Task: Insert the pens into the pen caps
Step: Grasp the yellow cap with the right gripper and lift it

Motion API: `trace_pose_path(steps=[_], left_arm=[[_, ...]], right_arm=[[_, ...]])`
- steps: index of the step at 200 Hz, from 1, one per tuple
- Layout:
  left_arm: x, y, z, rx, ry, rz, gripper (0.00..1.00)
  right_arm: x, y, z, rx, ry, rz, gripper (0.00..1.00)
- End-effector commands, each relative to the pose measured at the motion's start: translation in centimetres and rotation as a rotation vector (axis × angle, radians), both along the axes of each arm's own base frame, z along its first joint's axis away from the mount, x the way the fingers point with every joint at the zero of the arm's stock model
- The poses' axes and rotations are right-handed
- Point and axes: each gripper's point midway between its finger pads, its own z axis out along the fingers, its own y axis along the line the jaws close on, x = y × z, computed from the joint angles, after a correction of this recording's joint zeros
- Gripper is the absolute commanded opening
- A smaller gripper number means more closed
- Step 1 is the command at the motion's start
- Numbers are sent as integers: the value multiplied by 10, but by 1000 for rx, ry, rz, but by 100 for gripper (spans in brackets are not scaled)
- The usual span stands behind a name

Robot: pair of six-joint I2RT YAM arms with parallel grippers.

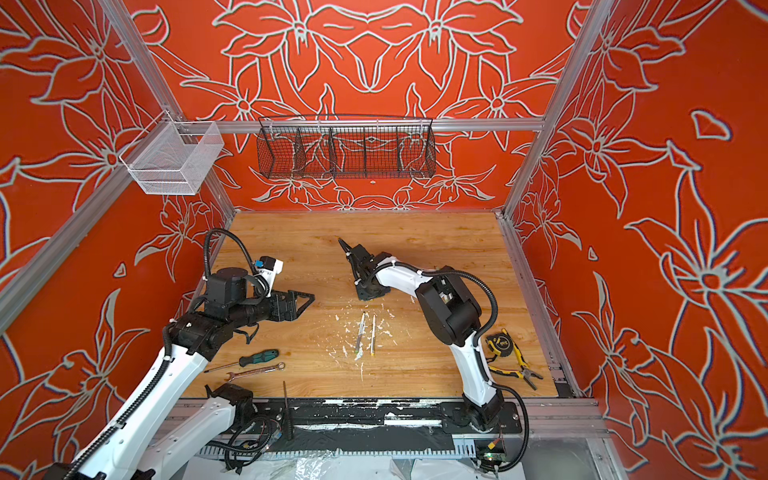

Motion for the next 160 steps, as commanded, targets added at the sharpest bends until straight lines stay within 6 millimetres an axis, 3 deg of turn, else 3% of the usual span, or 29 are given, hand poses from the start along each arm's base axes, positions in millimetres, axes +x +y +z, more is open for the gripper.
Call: trace_pose_path(steps=[1, 48, 160], left_arm=[[-1, -3, 9, -6, -26, -22, 97], [-1, -4, 9, -9, -26, -23, 97], [1, -11, 9, -62, -7, -37, 97]], right_arm=[[-16, -14, -10, -57, 42, 0, 30], [-17, -14, -11, -61, 44, 13, 30], [-28, -21, -4, -74, 45, 44, 14]])
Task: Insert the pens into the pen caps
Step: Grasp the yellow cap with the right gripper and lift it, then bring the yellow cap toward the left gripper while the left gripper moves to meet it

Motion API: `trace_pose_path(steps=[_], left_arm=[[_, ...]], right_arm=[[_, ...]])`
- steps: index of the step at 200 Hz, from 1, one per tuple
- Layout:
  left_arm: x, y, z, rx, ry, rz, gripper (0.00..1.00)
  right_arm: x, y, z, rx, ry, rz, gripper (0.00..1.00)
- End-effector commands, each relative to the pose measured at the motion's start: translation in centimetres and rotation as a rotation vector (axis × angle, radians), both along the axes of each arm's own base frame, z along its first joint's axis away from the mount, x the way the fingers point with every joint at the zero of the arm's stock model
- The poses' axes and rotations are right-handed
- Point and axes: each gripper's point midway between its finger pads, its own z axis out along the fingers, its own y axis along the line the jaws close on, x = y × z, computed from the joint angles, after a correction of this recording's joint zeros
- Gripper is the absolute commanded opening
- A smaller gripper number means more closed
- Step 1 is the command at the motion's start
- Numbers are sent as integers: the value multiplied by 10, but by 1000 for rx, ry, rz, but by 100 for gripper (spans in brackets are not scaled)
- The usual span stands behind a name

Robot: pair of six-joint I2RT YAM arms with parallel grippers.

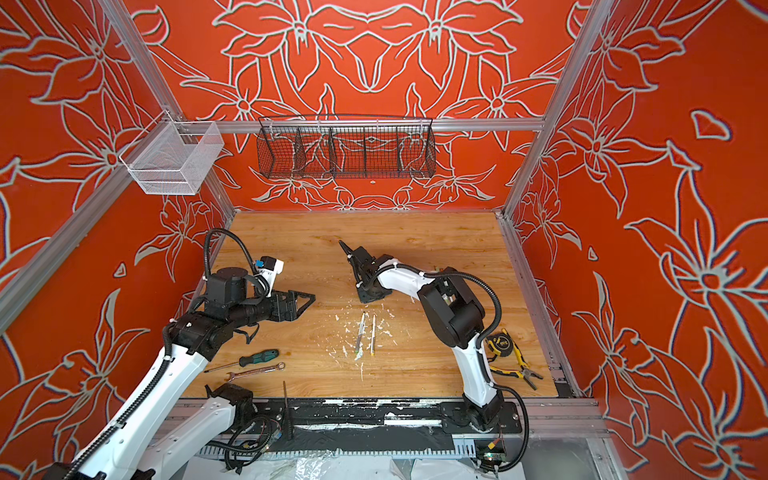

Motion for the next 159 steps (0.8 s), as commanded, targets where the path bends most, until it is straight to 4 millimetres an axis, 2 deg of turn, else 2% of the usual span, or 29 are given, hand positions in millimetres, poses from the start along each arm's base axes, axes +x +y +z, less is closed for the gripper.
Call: trace_pose_path(steps=[1, 36, 55, 110, 150, 151, 159], left_arm=[[2, -8, 8, -43, -12, -23, 97], [5, -17, 4, -121, 17, -32, 97], [8, -21, -1, -150, 33, -34, 97], [14, -40, -20, -183, 86, -70, 97], [17, -50, -22, -213, 85, -105, 100], [19, -51, -29, -208, 107, -103, 100], [20, -53, -31, -208, 117, -110, 100]], right_arm=[[-18, -16, -4, -62, 42, 11, 14], [-25, -16, 4, -27, 36, 34, 12], [-31, -9, 12, 41, 22, 70, 12], [-51, 8, 50, 253, -62, 172, 12], [-64, 14, 75, 350, -89, 221, 12], [-64, 14, 75, 351, -90, 223, 12], [-68, 18, 81, 380, -100, 243, 12]])
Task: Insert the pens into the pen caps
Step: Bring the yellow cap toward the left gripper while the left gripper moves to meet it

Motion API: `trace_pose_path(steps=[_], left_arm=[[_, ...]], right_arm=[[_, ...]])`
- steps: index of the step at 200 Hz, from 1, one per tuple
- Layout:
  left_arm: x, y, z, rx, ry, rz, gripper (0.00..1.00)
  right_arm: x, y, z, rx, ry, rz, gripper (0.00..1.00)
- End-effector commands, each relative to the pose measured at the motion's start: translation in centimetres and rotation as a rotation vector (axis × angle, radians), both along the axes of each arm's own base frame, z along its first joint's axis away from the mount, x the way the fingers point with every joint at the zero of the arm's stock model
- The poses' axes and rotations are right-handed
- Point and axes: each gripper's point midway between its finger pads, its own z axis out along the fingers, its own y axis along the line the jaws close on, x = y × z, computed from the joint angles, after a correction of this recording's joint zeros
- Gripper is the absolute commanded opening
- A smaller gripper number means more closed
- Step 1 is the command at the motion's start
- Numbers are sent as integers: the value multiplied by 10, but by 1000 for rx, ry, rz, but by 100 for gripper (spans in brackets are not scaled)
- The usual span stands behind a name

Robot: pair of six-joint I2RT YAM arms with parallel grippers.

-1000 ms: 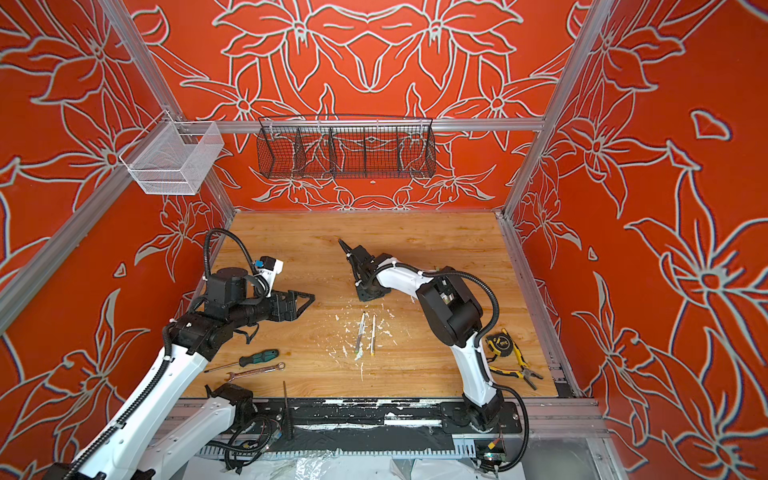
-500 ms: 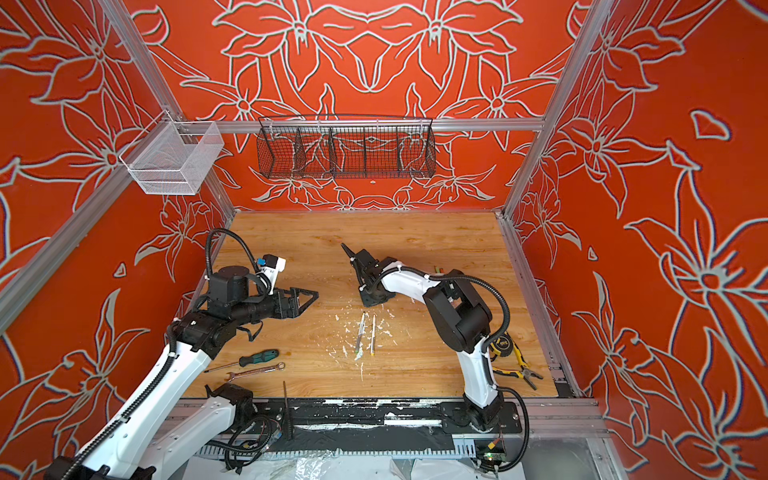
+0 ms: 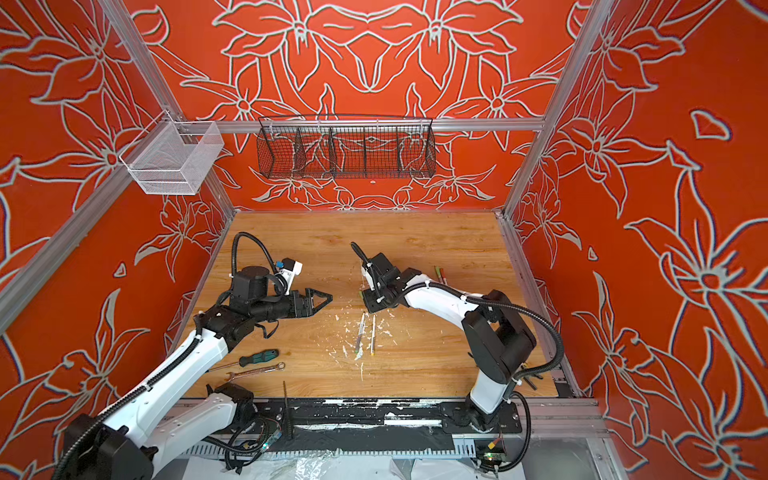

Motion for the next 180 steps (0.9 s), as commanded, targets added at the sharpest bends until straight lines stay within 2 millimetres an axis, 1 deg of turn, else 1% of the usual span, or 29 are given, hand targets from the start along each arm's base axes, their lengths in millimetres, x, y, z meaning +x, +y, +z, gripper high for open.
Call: trace_pose_path(steps=[1, 30, 41, 76, 93, 114, 136, 168, 180], left_arm=[[4, -11, 2, -39, -11, -35, 99], [4, -16, -2, -58, 3, -56, 96], [3, -18, -2, -72, 2, -65, 94], [0, -24, 6, -126, -26, -102, 86], [-1, -26, 12, -147, -46, -114, 80], [-4, -31, 24, -197, -85, -145, 72], [-7, -34, 38, -252, -137, -171, 60], [-11, -38, 46, -286, -162, -206, 43], [-13, -39, 48, -295, -164, -221, 40]], right_arm=[[-12, 14, 15, 91, -23, 80, 12], [-26, 30, 44, 235, -68, 166, 12], [-31, 38, 60, 304, -89, 201, 12], [-50, 53, 101, 484, -132, 302, 12], [-60, 58, 115, 544, -135, 350, 12], [-69, 62, 124, 585, -127, 389, 11], [-74, 64, 128, 606, -122, 409, 11], [-77, 67, 134, 635, -126, 416, 11], [-78, 68, 137, 652, -129, 418, 11]])
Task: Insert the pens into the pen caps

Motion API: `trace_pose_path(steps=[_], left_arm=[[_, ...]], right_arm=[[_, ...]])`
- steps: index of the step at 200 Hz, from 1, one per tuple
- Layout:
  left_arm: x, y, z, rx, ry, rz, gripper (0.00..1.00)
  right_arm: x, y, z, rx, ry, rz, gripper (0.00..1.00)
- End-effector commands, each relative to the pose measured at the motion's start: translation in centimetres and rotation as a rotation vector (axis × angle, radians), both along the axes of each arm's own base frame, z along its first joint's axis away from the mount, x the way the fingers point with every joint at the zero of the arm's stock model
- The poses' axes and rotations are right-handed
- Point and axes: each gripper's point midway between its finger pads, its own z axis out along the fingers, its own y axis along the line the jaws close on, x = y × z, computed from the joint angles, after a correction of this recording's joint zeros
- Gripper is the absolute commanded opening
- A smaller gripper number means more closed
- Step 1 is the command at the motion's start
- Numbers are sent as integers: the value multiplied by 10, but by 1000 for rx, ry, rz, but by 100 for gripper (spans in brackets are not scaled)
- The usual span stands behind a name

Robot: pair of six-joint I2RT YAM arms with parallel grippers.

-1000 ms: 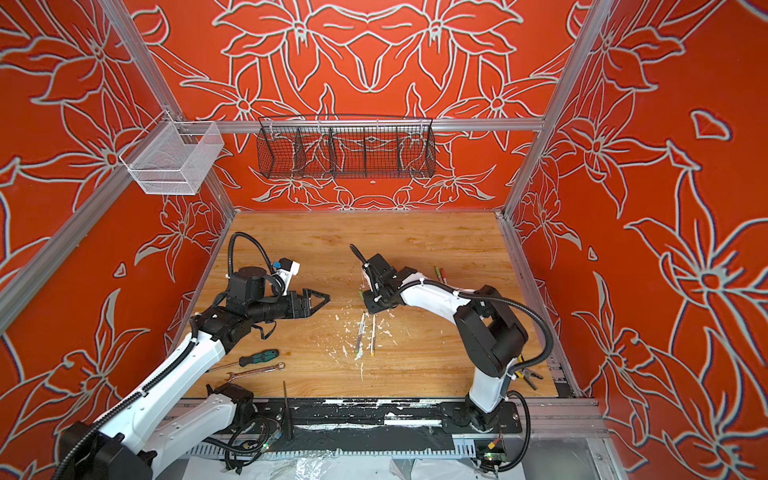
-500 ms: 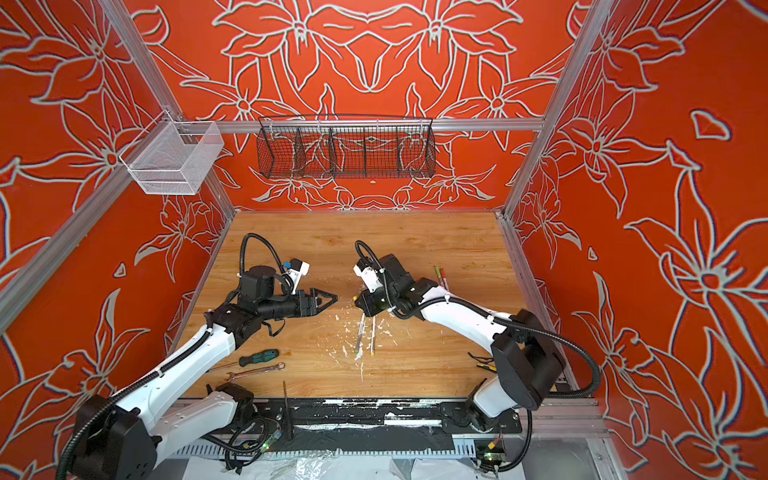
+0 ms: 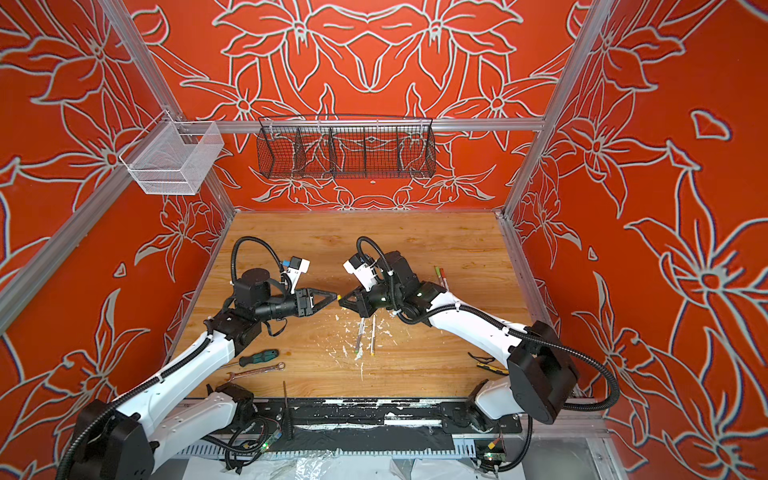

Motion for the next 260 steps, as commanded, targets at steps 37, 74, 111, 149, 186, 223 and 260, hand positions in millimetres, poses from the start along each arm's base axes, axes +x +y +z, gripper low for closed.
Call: trace_pose_path(steps=[37, 74, 111, 149, 186, 223, 260], left_arm=[[-9, -8, 25, -77, -81, -77, 38], [-12, -10, 28, -86, -85, -95, 31], [-17, -8, 39, -95, -126, -99, 15], [-18, -8, 42, -98, -139, -100, 7], [-19, -7, 43, -99, -146, -98, 1], [-19, -6, 43, -88, -154, -85, 0], [-19, -4, 43, -73, -163, -73, 0]], right_arm=[[-11, 9, 27, 118, -9, 47, 11], [-6, 10, 32, 133, -13, 23, 10], [-7, 13, 35, 162, 1, 32, 10], [-9, 14, 37, 173, 5, 45, 10], [-12, 15, 35, 172, 18, 53, 12], [-9, 15, 28, 154, 32, 41, 34], [-8, 14, 21, 137, 41, 33, 39]])
